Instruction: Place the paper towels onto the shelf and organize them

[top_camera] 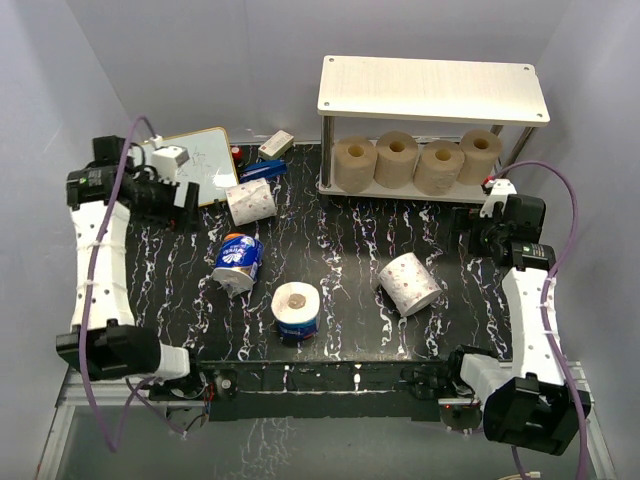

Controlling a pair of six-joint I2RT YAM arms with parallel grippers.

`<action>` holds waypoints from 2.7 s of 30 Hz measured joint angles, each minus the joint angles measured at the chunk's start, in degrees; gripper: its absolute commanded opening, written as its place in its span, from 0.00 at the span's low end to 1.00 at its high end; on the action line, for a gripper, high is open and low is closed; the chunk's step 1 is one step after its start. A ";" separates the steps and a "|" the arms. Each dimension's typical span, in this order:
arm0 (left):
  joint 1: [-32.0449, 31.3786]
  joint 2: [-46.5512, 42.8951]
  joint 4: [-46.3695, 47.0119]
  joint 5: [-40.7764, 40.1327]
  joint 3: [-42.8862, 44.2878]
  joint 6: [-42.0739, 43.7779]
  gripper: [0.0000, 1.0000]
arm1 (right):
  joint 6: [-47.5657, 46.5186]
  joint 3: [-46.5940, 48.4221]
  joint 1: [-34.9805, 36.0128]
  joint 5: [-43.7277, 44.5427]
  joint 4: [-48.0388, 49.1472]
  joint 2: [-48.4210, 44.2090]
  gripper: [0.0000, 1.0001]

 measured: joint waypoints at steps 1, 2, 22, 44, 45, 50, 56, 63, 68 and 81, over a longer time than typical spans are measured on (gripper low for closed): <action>-2.47 0.90 -0.02 -1.97 0.04 -0.50 0.86 | 0.00 0.00 -0.26 -0.35 0.00 0.00 0.99; -4.79 2.12 0.02 -3.91 0.04 -1.07 0.88 | 0.00 0.00 -0.68 -0.57 0.00 0.04 0.98; -42.01 5.49 15.39 -2.67 -17.55 -16.28 0.77 | -1.86 -1.60 -12.70 -6.38 1.31 -7.50 0.98; -41.99 14.32 16.72 10.29 -22.51 -16.83 0.55 | -2.19 -1.62 -13.66 -7.17 1.33 -5.46 0.98; -41.97 14.60 16.68 10.62 -22.51 -16.79 0.55 | -2.19 -1.62 -13.66 -7.17 1.33 -5.46 0.98; -42.05 16.35 16.74 11.52 -22.62 -16.61 0.55 | -2.19 -1.62 -13.70 -7.19 1.33 -5.49 0.98; -42.64 17.33 16.94 11.15 -23.52 -16.68 0.56 | -2.19 -1.62 -13.70 -7.19 1.33 -5.51 0.98; -43.58 18.45 17.53 9.64 -24.11 -16.98 0.33 | -2.19 -1.62 -13.70 -7.21 1.36 -5.79 0.98; -43.60 19.41 17.09 10.27 -23.74 -17.33 0.20 | -2.19 -1.62 -13.70 -7.21 1.33 -5.79 0.98; -45.90 19.87 12.85 -0.26 -11.50 -24.20 0.00 | -2.19 -1.62 -13.70 -7.19 1.36 -5.75 0.98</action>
